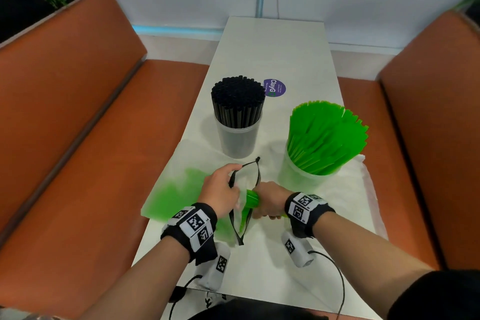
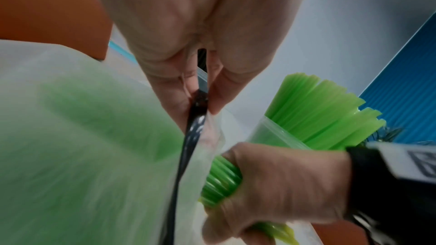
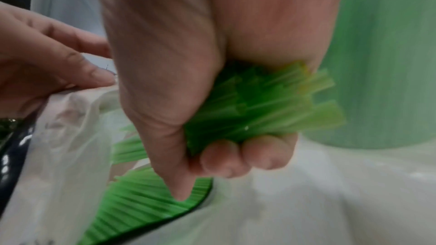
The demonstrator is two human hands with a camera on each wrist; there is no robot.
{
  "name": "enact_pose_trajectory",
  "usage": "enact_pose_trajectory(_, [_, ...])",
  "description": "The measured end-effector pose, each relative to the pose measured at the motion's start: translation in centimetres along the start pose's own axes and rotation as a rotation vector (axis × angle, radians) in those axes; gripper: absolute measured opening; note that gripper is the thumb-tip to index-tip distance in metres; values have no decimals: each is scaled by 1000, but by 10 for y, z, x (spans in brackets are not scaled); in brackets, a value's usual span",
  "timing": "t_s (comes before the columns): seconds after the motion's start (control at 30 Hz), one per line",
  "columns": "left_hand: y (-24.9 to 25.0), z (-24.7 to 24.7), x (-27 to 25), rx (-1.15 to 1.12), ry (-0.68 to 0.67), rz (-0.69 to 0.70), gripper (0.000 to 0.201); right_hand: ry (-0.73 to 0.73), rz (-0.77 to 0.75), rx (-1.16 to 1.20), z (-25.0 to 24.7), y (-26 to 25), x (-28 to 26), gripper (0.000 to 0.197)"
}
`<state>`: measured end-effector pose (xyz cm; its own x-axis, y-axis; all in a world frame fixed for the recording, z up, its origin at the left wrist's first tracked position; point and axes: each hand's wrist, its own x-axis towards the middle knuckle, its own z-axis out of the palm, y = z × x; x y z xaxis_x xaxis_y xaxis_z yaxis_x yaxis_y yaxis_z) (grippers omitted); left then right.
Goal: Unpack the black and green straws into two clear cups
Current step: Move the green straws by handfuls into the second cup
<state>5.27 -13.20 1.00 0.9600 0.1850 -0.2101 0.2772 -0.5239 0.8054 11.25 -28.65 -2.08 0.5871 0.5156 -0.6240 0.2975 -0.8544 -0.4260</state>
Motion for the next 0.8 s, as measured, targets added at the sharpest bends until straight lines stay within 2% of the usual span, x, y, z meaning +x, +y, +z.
enact_pose_trajectory(0.1, [4,-1,11,41,24,-33,47,97,11,-76,2,28,-17,12])
enact_pose_trajectory(0.37, [10,6,35,134,22,-40,44,268,138,-69,5,117,-89,9])
enact_pose_trajectory(0.47, [18,14,35,112,113,-105,37,317,158,24,9,138,-111,10])
enact_pose_trajectory(0.57, [33,16,32,-1,197,-2,36,371,137,108,12,142,-119,10])
enact_pose_trajectory(0.67, [48,18,29,-232,121,159,45,415,70,176,11,132,-116,10])
enact_pose_trajectory(0.73, [54,21,26,-274,59,171,38,405,25,190,8,120,-110,11])
enact_pose_trajectory(0.8, [54,22,27,-280,53,149,28,384,12,171,4,111,-103,12])
